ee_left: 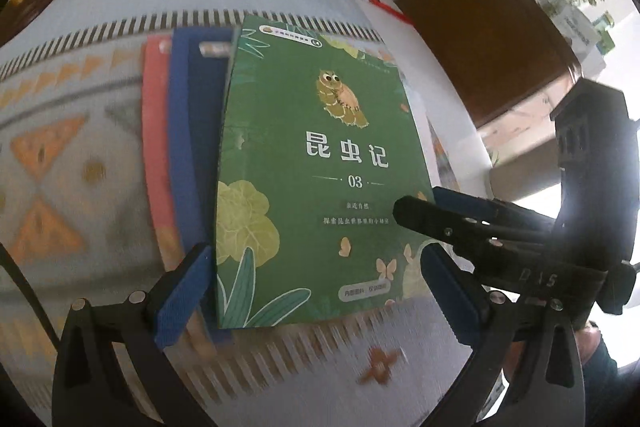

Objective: Organize books

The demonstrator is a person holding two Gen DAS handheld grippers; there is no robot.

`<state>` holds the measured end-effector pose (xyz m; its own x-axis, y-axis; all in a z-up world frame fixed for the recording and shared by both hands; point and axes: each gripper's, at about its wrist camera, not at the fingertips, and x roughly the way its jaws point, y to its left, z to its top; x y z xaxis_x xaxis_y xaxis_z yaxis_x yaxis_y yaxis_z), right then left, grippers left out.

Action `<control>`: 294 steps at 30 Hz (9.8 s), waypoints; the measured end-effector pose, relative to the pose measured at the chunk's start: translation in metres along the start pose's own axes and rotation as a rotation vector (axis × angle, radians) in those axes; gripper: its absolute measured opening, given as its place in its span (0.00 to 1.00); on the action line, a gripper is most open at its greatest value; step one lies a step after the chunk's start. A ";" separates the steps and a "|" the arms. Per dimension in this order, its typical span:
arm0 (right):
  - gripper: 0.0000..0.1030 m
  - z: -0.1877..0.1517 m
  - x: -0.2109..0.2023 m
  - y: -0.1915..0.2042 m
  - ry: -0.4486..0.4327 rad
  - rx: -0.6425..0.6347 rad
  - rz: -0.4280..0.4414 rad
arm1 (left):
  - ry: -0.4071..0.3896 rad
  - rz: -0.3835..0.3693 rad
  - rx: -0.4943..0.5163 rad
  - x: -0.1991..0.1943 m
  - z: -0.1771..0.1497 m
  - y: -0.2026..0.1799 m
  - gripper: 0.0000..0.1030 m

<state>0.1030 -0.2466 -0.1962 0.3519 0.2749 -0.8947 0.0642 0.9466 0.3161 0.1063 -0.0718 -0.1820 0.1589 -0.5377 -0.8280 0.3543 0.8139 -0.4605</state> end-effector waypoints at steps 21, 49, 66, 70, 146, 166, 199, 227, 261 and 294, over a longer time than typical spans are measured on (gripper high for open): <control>0.42 -0.081 -0.027 -0.055 0.041 -0.086 0.215 | -0.203 0.080 -0.258 0.004 -0.068 -0.037 0.91; 0.48 -0.082 -0.029 -0.053 -0.013 -0.323 0.163 | -0.266 0.055 -0.333 0.007 -0.099 -0.033 0.81; 0.15 -0.088 -0.031 -0.081 0.064 -0.109 0.439 | -0.225 -0.007 -0.306 0.015 -0.111 -0.063 0.78; 0.15 -0.093 -0.038 -0.065 0.022 -0.206 0.355 | -0.246 -0.026 -0.332 0.011 -0.111 -0.065 0.78; 0.54 -0.128 0.093 0.456 -0.020 -0.793 0.141 | -0.461 0.082 -0.670 -0.284 -0.134 0.352 0.85; 0.59 -0.148 -0.123 0.149 -0.242 -0.818 -0.029 | -0.522 0.333 -0.587 -0.211 -0.186 -0.051 0.87; 0.63 -0.082 -0.169 -0.004 -0.293 -0.655 -0.039 | -0.486 0.618 -0.404 -0.139 -0.143 -0.227 0.98; 0.63 -0.041 -0.090 -0.031 -0.179 -0.373 -0.060 | -0.304 0.223 -0.269 -0.103 -0.064 -0.072 0.98; 0.68 -0.003 0.000 -0.057 0.035 -0.145 0.004 | -0.008 -0.002 -0.057 0.018 0.017 -0.042 0.99; 0.53 -0.056 -0.030 -0.096 0.088 0.071 0.474 | -0.209 -0.395 -0.445 -0.016 -0.052 -0.030 0.99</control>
<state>0.0342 -0.3366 -0.2169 0.2779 0.6893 -0.6690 -0.0200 0.7005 0.7134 0.0450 -0.0760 -0.1711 0.2875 -0.8112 -0.5092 0.0126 0.5348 -0.8449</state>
